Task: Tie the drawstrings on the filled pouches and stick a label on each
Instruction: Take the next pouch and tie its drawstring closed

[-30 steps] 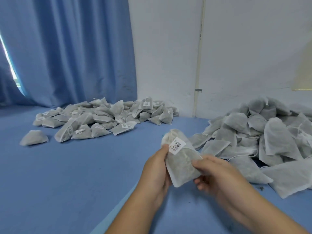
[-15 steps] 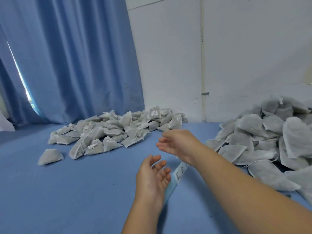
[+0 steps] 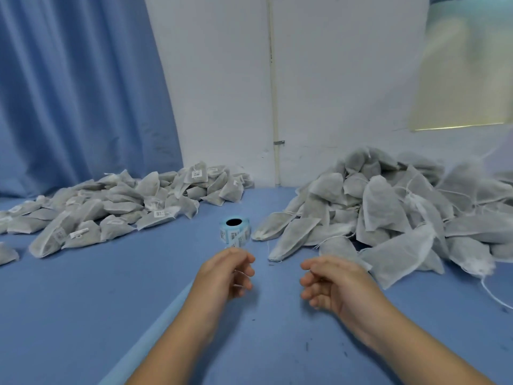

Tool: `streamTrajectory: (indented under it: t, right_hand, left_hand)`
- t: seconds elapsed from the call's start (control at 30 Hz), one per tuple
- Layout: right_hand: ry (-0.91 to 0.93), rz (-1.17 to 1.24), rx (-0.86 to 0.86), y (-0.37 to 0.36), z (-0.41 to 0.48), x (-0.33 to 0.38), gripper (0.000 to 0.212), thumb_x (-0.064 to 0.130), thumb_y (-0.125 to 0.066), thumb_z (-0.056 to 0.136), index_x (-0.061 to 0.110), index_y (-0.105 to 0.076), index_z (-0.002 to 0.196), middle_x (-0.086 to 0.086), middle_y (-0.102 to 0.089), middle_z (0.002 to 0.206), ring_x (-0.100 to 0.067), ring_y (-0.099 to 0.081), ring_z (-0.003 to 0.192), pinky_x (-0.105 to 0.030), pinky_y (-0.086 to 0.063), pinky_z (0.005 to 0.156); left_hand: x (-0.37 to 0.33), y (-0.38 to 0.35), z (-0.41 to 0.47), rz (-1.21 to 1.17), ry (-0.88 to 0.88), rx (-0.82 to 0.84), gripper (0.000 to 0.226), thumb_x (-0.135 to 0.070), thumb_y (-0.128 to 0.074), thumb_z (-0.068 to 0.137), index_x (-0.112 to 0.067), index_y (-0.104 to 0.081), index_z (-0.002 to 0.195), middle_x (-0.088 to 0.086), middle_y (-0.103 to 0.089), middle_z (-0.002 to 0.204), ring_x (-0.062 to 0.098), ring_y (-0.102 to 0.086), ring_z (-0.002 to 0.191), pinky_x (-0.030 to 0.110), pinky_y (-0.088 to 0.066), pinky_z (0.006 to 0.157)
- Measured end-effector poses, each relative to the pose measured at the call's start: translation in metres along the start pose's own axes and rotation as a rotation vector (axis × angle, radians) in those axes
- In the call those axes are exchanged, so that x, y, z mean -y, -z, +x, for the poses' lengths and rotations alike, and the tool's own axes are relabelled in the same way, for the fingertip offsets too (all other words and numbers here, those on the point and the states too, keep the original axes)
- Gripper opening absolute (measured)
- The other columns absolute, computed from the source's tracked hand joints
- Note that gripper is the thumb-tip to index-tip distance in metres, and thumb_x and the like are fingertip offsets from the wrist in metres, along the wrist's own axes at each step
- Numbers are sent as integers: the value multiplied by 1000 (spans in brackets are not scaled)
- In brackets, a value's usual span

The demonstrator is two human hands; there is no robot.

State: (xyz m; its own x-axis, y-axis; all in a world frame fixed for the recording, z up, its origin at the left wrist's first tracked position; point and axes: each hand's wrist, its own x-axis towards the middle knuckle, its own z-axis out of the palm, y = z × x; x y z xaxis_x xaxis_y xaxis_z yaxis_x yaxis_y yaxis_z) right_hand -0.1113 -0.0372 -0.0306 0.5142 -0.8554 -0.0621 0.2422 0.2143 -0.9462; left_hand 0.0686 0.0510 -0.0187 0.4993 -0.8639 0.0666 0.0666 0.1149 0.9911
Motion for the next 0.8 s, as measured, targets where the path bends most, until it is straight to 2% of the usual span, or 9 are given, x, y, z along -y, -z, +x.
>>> streamTrajectory:
  t: [0.07, 0.13, 0.23, 0.33, 0.43, 0.6, 0.63, 0.7, 0.8]
  right_hand:
    - [43, -46, -131, 18, 2, 3, 12, 0, -53, 91, 0, -65, 88, -11, -64, 64, -18, -59, 47, -24, -46, 43]
    - [171, -236, -306, 33, 11, 6, 13, 2, -54, 90, 6, -66, 90, -6, -66, 75, -12, -60, 53, -25, -48, 51]
    - [337, -849, -450, 55, 22, 3, 31, 16, -58, 88, 20, -61, 119, 0, -58, 118, -10, -58, 98, -24, -42, 84]
    - [312, -1031, -398, 66, 29, -4, 53, 30, -64, 85, 23, -50, 136, -5, -51, 133, -20, -51, 118, -29, -41, 96]
    - [289, -1119, -406, 64, 35, -6, 49, 33, -64, 84, 22, -51, 130, -8, -57, 123, -25, -53, 114, -32, -44, 90]
    - [271, -1103, -404, 63, 35, -5, 31, 24, -64, 79, 23, -54, 109, -2, -57, 108, -21, -57, 98, -31, -47, 79]
    - [279, -1090, -396, 63, 33, -4, 26, 22, -64, 77, 23, -55, 102, 1, -58, 103, -19, -56, 92, -31, -47, 77]
    - [303, -1059, -373, 61, 28, -3, 19, 18, -65, 73, 23, -55, 89, 5, -57, 93, -16, -55, 83, -30, -47, 71]
    - [355, -1051, -313, 50, 18, -6, 19, 17, -62, 72, 30, -51, 79, 8, -54, 90, -10, -52, 77, -21, -42, 64]
  left_hand:
    - [4, -23, -3, -10, 37, 29, 31, -16, -51, 94, -16, -69, 69, 2, -60, 63, 15, -52, 50, 25, -39, 50]
    - [6, -52, 1, 66, 57, 33, 26, -14, -52, 92, -14, -67, 71, -1, -62, 60, 13, -53, 47, 24, -39, 49]
    - [16, -93, 10, 218, 14, 30, 19, -15, -56, 92, -15, -66, 76, -5, -63, 63, 11, -55, 50, 22, -39, 50]
    - [38, -110, 16, 405, -99, -66, 17, -19, -55, 93, -19, -64, 78, -8, -63, 73, 9, -56, 63, 17, -41, 58]
    - [51, -107, 17, 512, -129, -91, 20, -17, -54, 93, -27, -65, 80, -14, -65, 80, -3, -56, 73, 8, -39, 60]
    - [52, -93, 15, 378, -29, -47, 9, -25, -62, 88, -28, -66, 96, -8, -69, 86, 10, -66, 83, 32, -52, 81]
    - [50, -92, 15, 328, 6, -44, 16, -30, -64, 84, -27, -65, 99, -7, -69, 86, 13, -68, 85, 36, -53, 86]
    - [47, -91, 18, 220, 74, -27, 29, -34, -66, 76, -23, -64, 102, -3, -69, 85, 19, -69, 85, 41, -53, 94]
    - [44, -91, 22, 27, 140, 69, 33, -25, -68, 82, -6, -61, 108, 5, -71, 85, 23, -70, 86, 40, -53, 96]
